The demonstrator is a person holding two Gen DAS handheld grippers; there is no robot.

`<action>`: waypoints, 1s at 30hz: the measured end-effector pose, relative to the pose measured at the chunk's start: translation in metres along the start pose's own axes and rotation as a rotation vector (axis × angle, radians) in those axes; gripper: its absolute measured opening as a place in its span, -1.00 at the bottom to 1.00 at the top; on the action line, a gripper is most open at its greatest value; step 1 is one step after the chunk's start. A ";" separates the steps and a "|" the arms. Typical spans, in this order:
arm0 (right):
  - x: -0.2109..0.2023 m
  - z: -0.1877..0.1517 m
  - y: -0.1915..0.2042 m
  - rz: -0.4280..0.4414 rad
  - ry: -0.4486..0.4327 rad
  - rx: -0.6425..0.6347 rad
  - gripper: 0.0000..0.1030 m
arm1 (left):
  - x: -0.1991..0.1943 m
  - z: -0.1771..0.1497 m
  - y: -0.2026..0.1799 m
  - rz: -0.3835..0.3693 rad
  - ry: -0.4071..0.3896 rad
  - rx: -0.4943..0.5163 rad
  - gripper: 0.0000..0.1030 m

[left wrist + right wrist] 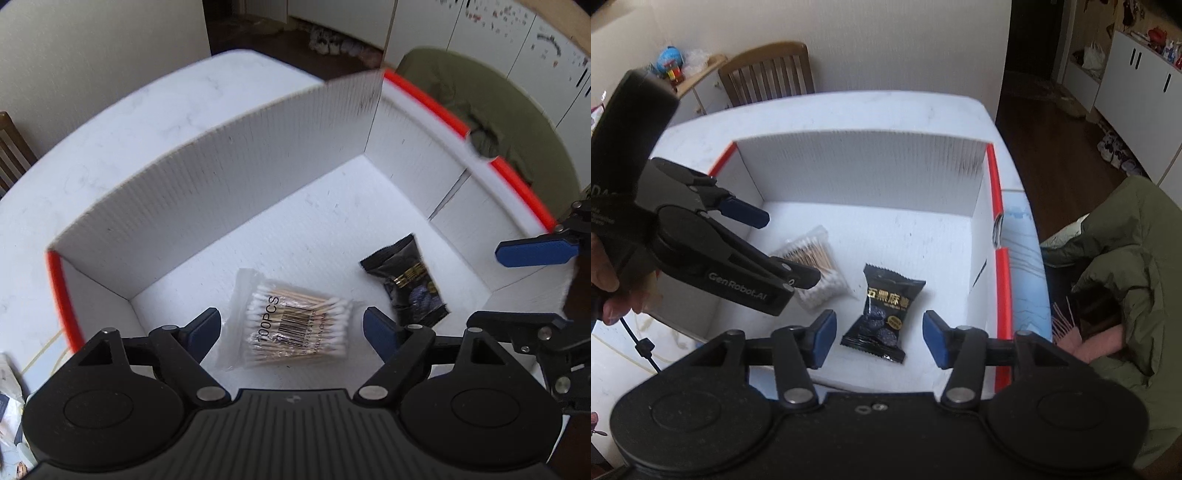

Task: Organize objects
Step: 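Carry both items over the red box and open both tools to drop them, then withdraw both tools from the box back over the table items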

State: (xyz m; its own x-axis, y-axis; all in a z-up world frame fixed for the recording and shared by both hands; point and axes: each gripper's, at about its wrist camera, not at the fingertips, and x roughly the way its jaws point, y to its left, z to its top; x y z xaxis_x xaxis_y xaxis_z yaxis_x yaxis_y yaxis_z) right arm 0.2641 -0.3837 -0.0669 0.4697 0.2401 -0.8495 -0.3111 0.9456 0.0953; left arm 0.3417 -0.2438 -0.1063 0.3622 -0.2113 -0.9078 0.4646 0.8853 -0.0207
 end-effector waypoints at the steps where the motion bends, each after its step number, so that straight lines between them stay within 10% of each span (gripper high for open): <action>1: -0.004 0.000 0.001 0.001 -0.008 0.002 0.02 | -0.006 -0.001 0.001 -0.008 -0.015 -0.009 0.63; 30: -0.067 0.002 0.108 0.060 -0.215 -0.091 0.88 | -0.167 -0.099 0.045 0.041 -0.368 -0.071 0.63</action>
State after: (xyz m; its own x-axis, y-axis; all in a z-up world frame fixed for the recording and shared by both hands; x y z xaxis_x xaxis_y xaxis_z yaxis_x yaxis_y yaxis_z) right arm 0.2009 -0.2971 0.0019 0.6104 0.3458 -0.7126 -0.4121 0.9070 0.0872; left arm 0.2223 -0.1281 0.0031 0.6513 -0.2985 -0.6977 0.3916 0.9197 -0.0279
